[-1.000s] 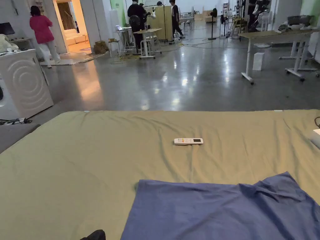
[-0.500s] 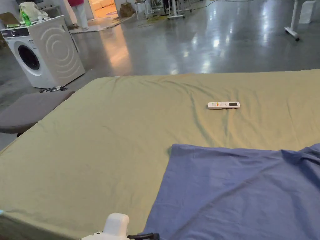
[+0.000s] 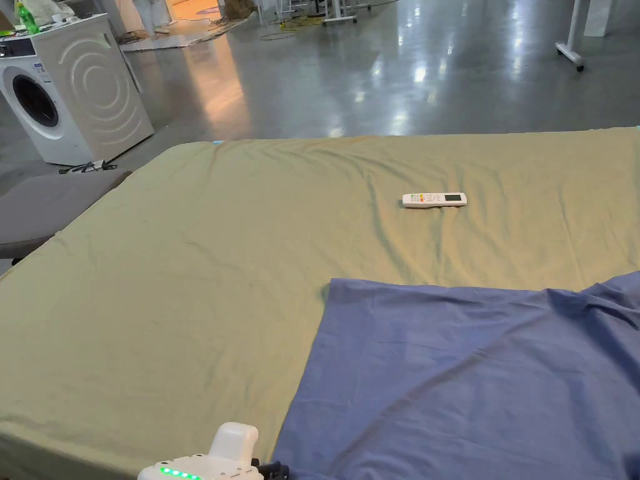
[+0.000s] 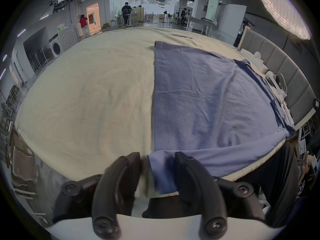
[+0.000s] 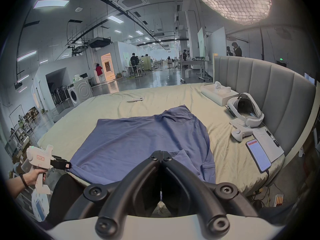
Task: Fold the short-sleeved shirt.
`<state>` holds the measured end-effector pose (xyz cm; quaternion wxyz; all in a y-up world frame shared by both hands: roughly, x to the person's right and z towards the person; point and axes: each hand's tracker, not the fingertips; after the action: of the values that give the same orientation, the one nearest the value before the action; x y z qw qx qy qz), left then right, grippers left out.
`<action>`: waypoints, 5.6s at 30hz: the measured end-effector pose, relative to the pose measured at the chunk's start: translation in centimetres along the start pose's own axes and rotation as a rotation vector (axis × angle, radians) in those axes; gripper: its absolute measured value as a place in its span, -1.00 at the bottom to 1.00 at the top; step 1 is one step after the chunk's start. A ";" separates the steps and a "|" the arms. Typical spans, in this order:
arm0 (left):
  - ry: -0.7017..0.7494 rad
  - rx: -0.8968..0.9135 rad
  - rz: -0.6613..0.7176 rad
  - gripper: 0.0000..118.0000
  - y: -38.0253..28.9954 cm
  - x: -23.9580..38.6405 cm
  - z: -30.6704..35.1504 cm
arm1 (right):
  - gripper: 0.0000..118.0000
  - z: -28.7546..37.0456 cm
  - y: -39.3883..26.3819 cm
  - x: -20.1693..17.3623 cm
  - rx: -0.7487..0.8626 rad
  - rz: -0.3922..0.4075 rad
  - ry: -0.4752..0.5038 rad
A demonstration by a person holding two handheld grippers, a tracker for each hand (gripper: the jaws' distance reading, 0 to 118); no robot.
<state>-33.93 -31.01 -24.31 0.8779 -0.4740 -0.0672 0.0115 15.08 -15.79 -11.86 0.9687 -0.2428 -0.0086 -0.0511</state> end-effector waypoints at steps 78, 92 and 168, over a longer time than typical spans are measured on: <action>-0.146 0.353 0.046 0.50 19.7 2.2 -0.1 | 0.55 -19.7 7.7 13.5 -0.115 -0.053 -0.052; -0.017 0.927 -0.196 0.48 9.3 12.7 24.3 | 0.44 1.8 9.5 0.6 0.356 0.175 -0.065; 0.020 -0.082 -0.050 -0.87 11.5 4.2 -9.5 | 0.66 -19.7 -1.6 16.5 -0.269 -0.224 -0.182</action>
<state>-28.02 -32.18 -38.58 0.8582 -0.5081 -0.0706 -0.0178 31.19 -28.07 -27.76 0.9111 -0.3711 -0.1162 -0.1371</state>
